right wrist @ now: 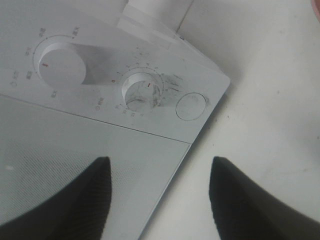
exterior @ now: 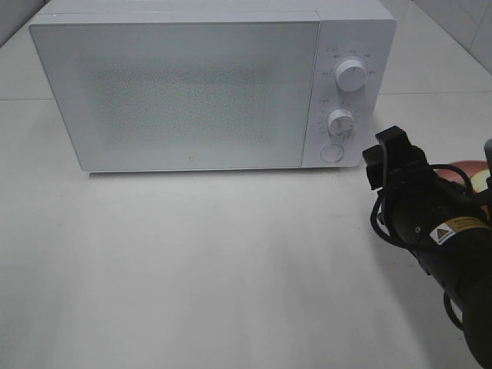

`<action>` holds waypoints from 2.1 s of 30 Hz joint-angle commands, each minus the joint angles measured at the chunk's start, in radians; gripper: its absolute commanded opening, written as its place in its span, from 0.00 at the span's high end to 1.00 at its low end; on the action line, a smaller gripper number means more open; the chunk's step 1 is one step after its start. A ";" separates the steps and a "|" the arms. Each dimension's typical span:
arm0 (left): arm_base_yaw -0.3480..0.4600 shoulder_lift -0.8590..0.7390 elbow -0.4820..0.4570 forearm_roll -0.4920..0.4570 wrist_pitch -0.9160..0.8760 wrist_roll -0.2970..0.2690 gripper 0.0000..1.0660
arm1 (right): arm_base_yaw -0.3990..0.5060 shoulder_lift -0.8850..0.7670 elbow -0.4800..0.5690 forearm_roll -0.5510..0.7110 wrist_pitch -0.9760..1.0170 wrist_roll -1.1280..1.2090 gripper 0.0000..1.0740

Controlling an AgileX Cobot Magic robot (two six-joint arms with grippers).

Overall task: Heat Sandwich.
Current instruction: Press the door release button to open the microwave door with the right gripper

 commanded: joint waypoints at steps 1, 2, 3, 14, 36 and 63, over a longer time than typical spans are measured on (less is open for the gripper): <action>0.000 -0.026 0.002 -0.006 -0.004 0.004 0.06 | 0.003 0.000 -0.003 -0.008 0.008 0.211 0.54; 0.000 -0.026 0.002 -0.006 -0.004 0.004 0.06 | 0.003 0.000 -0.003 -0.007 0.008 0.237 0.60; 0.000 -0.026 0.002 -0.006 -0.004 0.004 0.06 | 0.003 0.000 -0.003 -0.007 0.008 0.237 0.60; 0.000 -0.026 0.002 -0.006 -0.004 0.004 0.06 | 0.003 0.000 -0.003 0.013 0.023 0.425 1.00; 0.000 -0.026 0.002 -0.006 -0.004 0.004 0.06 | -0.029 0.000 -0.008 -0.036 0.117 0.421 1.00; 0.000 -0.026 0.002 -0.006 -0.004 0.004 0.06 | -0.325 0.259 -0.313 -0.367 0.316 0.503 1.00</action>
